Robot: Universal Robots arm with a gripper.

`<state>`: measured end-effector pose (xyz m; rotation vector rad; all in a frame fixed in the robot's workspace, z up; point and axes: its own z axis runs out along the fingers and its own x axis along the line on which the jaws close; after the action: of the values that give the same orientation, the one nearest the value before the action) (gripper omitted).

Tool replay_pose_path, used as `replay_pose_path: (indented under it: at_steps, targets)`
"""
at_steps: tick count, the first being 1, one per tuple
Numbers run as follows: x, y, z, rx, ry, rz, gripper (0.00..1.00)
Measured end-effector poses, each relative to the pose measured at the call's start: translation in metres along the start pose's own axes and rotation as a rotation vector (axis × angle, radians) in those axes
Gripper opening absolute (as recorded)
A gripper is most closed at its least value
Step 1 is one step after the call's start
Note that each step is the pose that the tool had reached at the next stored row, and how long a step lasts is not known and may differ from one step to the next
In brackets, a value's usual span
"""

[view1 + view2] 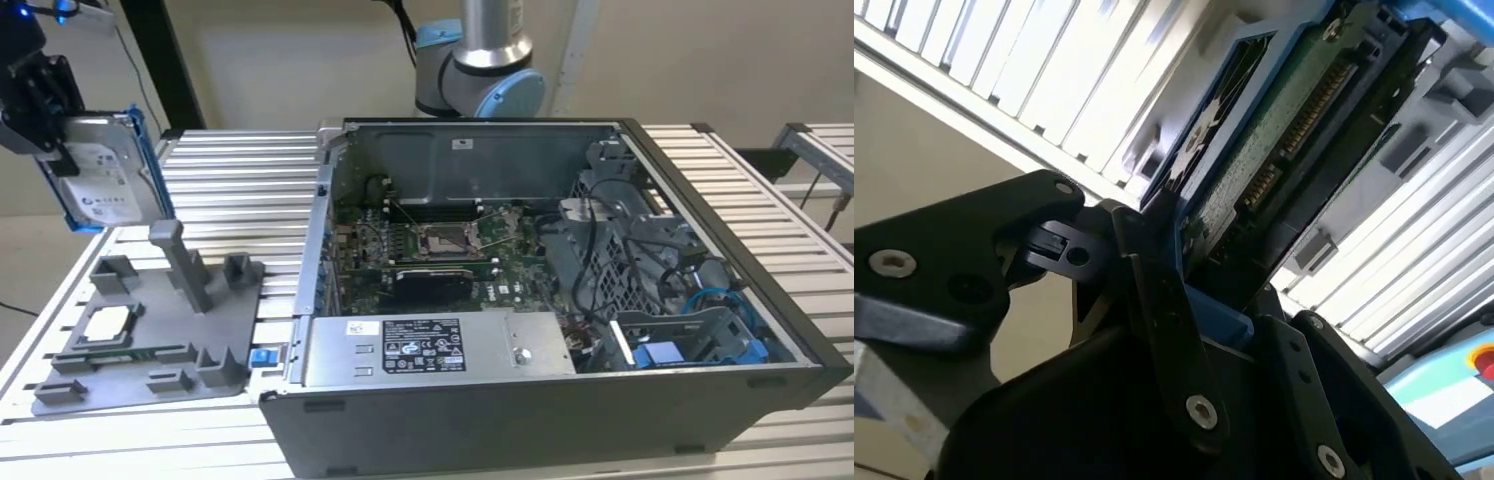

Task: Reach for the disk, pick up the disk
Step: 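Pick up the disk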

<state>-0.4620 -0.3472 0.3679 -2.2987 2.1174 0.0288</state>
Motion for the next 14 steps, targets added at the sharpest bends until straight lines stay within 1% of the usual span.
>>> replay_pose_path:
  at_steps: [5, 14]
  targets:
    - [-0.0006, 0.0, -0.0227, -0.0002, 0.0001, -0.027, 0.0]
    - [-0.0016, 0.0, -0.0639, -0.0005, 0.0001, -0.049, 0.0]
